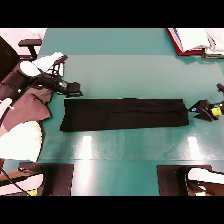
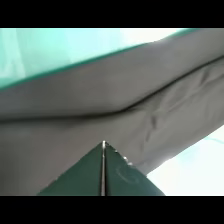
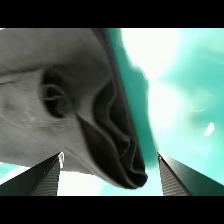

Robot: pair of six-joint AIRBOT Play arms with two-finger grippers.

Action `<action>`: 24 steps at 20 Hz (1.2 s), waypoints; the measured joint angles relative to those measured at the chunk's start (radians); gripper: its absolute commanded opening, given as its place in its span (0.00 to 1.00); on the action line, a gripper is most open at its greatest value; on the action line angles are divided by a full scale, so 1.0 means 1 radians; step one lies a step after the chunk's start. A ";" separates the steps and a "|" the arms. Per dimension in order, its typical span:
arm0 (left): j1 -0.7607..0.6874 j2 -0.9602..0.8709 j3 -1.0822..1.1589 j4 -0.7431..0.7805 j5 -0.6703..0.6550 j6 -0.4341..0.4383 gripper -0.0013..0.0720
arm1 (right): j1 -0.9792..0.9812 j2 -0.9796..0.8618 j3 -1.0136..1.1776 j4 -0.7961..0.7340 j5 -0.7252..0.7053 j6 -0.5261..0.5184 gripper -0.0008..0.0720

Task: Fold the shirts.

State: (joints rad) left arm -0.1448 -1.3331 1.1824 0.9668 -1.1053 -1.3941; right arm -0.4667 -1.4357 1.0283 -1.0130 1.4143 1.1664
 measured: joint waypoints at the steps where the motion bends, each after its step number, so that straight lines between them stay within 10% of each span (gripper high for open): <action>1: -0.031 -0.003 0.001 0.000 0.022 -0.013 0.05 | -0.008 -0.023 -0.010 0.016 0.000 -0.013 0.94; 4: -0.117 -0.016 0.002 -0.003 0.082 -0.045 0.05 | 0.002 -0.092 -0.009 0.076 0.010 -0.041 0.87; 9: -0.241 -0.084 0.003 -0.027 0.169 -0.086 0.05 | 0.086 -0.166 0.045 0.086 -0.017 -0.055 0.03; 24: -0.420 -0.445 0.279 -0.127 0.227 -0.094 0.05 | 0.397 0.175 0.362 0.318 0.018 0.094 0.03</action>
State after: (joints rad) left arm -0.5652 -1.7779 1.4612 0.8398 -0.8787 -1.4879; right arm -0.0696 -1.2602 1.3903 -0.6952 1.4322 1.2602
